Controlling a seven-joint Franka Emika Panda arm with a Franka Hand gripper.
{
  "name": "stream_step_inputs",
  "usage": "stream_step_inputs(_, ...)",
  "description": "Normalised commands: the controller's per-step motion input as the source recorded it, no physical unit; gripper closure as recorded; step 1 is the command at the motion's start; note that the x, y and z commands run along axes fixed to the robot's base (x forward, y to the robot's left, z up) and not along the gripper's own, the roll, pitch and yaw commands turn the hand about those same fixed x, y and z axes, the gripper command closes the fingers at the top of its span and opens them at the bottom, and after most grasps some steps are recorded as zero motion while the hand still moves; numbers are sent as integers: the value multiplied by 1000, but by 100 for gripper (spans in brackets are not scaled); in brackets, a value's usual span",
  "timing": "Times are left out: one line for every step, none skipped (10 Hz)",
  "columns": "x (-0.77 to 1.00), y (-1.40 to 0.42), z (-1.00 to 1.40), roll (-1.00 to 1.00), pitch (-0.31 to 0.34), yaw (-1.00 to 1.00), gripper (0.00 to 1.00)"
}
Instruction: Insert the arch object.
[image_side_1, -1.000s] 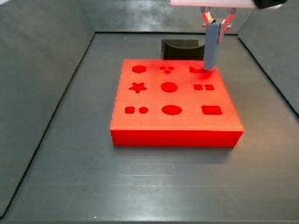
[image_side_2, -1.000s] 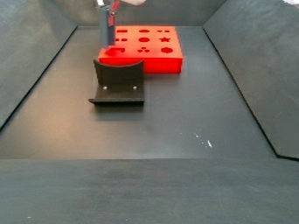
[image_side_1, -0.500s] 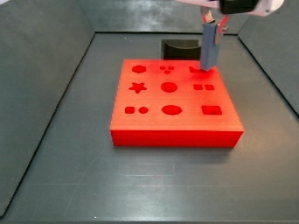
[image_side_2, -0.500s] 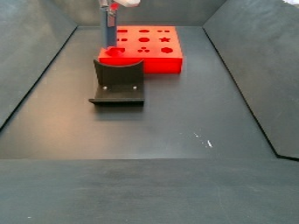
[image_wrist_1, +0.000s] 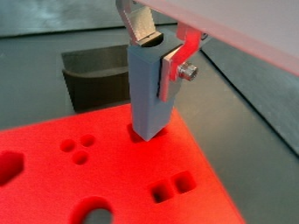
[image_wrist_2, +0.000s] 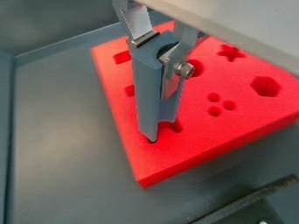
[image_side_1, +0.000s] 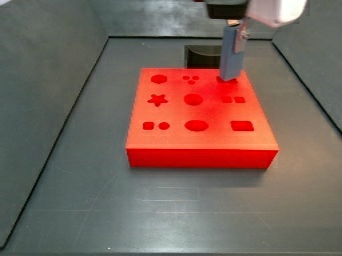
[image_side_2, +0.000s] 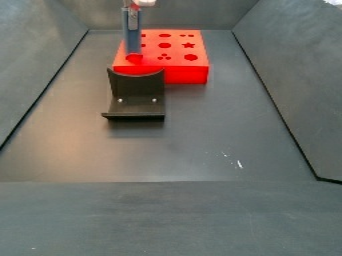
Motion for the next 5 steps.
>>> stream_step_inputs(-157,0,0,176,379,-677,100)
stream_step_inputs(-143,0,0,151,376,-709,100)
stream_step_inputs(-120,0,0,106,321,-780,100)
stream_step_inputs(3,0,0,59,211,-700,100)
stream_step_inputs(243,0,11,0,93,-674,100)
